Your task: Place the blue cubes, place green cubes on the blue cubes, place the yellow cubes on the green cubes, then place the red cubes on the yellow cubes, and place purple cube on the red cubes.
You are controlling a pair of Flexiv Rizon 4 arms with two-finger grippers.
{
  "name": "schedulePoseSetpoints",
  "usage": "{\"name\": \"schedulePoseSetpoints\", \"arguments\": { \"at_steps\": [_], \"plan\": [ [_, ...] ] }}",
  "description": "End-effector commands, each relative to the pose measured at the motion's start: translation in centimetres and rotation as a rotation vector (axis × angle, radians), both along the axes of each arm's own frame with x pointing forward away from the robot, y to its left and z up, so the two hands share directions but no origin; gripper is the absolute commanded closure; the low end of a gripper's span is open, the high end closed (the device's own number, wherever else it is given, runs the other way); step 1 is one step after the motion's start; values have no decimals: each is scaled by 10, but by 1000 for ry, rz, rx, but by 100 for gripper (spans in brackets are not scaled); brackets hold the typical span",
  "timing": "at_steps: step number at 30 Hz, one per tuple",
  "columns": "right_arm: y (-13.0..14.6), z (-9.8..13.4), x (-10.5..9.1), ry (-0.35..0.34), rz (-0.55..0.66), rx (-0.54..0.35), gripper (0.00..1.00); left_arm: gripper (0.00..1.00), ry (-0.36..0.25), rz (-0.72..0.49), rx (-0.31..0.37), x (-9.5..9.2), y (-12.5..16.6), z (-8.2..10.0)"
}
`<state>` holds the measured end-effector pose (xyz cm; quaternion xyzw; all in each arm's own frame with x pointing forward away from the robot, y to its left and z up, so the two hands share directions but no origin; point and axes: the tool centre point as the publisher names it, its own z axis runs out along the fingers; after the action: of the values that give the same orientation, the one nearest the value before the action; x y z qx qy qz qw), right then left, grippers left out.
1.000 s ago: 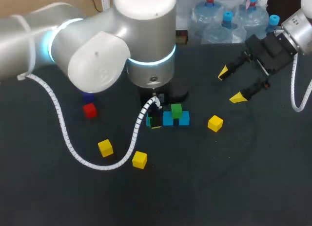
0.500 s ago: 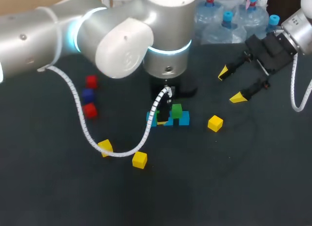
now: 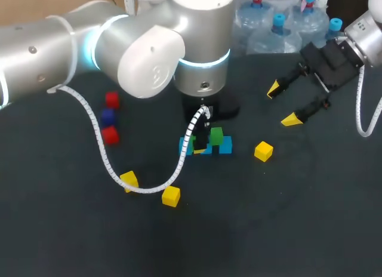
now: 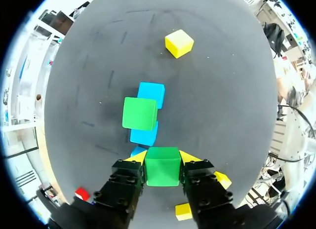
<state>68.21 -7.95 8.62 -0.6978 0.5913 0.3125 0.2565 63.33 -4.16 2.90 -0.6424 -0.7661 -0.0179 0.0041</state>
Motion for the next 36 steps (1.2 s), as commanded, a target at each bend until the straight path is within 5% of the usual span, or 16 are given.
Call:
{"name": "schedulePoseSetpoints", "arguments": {
  "at_steps": [1, 36],
  "plan": [
    [0, 0, 0, -1, 0, 1, 0, 100, 4, -2, -8, 3, 1, -4],
    [0, 0, 0, -1, 0, 1, 0, 100, 9, -22, -1, 17, 0, -7]
  ]
}}
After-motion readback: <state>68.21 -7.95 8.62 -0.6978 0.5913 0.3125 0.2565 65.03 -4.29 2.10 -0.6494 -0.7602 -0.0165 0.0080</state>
